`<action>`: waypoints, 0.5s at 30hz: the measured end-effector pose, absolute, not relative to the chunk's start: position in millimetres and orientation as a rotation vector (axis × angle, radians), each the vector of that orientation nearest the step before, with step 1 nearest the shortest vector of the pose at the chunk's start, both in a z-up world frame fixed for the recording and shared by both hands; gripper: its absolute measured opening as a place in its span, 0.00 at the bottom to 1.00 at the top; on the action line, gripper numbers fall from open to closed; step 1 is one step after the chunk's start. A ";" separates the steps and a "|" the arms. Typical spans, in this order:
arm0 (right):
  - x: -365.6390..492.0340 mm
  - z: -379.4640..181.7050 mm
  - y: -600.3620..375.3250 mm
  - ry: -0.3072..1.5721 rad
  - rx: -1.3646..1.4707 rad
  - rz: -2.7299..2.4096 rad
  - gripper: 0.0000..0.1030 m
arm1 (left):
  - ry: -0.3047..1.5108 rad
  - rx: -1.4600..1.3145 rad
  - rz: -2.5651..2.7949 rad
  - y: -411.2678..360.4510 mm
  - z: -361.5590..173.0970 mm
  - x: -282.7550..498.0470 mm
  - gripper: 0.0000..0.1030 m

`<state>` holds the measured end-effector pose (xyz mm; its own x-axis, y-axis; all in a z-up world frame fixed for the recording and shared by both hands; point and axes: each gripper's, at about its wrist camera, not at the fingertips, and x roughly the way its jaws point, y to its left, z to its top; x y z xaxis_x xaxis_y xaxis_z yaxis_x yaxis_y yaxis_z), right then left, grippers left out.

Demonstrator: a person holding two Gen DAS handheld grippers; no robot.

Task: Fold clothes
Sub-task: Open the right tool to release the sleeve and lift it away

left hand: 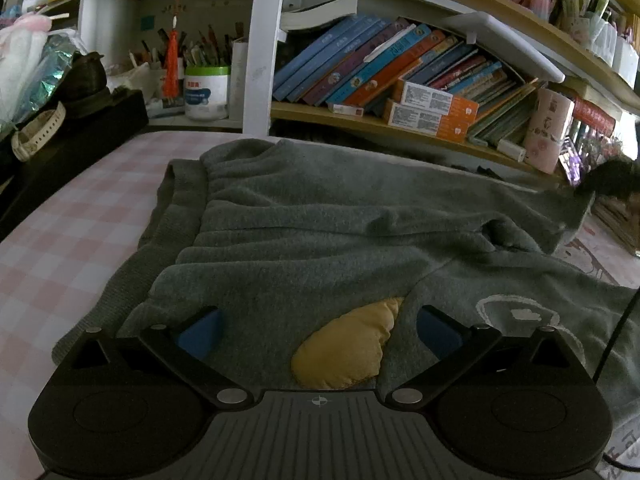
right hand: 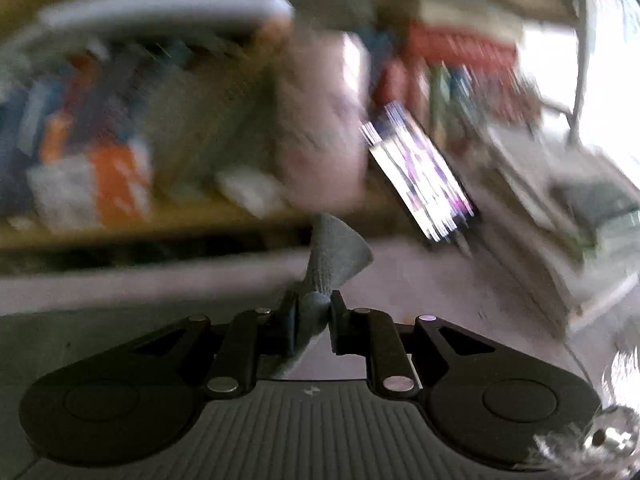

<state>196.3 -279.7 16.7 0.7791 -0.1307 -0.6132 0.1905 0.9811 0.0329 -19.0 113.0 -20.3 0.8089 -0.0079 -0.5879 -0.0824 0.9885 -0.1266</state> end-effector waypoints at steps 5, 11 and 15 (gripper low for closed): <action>191.6 -12.6 -308.2 0.704 0.199 -0.184 0.41 | 0.631 -0.147 0.040 112.8 -19.8 -18.7 1.00; 153.0 3.5 -317.4 0.690 0.296 -0.150 0.55 | 0.632 -0.146 0.040 112.6 -19.6 -18.6 1.00; 109.8 22.2 -303.6 0.672 0.265 -0.041 0.61 | 0.632 -0.146 0.040 112.4 -19.4 -18.5 1.00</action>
<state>109.8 -303.6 22.2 0.7828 0.0484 -0.6204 0.1225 0.9655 0.2299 -18.5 112.4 -19.4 0.8064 -0.0070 -0.5914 -0.0820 0.9890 -0.1235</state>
